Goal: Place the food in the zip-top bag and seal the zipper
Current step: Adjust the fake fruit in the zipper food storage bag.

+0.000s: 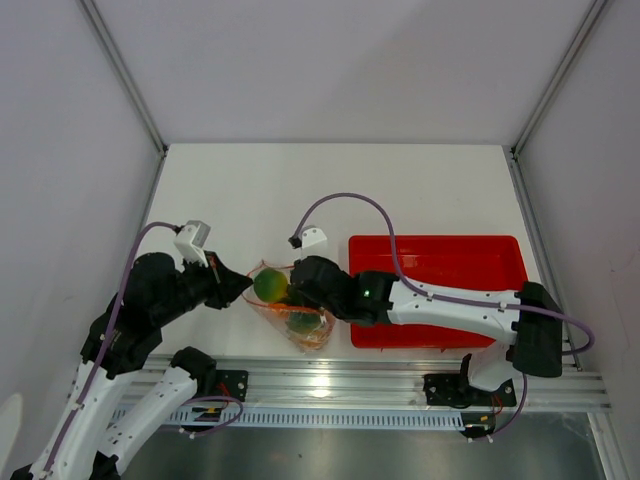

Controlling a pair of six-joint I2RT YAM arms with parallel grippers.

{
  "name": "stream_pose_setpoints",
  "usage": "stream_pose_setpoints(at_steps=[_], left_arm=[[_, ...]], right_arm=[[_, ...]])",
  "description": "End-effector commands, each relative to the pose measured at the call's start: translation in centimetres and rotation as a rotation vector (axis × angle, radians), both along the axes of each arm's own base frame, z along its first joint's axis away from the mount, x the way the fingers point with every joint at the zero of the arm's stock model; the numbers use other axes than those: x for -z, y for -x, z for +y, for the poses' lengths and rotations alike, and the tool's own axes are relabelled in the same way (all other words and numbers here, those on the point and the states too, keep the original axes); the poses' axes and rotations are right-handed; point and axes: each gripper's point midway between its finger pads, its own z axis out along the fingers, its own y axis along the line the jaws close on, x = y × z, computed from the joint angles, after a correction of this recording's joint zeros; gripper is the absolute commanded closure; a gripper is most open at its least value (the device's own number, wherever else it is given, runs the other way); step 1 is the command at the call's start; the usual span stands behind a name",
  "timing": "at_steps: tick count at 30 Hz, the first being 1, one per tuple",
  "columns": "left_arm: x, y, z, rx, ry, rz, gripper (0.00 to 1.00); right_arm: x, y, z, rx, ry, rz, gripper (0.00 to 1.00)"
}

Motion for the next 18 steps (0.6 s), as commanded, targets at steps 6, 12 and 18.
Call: stream_pose_setpoints(at_steps=[6, 12, 18], left_arm=[[-1.3, 0.0, -0.1, 0.005, 0.031, -0.054, 0.99], [-0.7, -0.1, 0.0, -0.001, 0.024, -0.053, 0.99], [-3.0, 0.6, 0.9, -0.021, 0.026, -0.117, 0.99]], right_arm=[[-2.5, 1.4, -1.1, 0.024, -0.033, -0.011, 1.0], [0.8, 1.3, -0.4, 0.008, -0.023, 0.091, 1.0], [-3.6, 1.8, 0.7, -0.046, -0.078, -0.007, 1.0]])
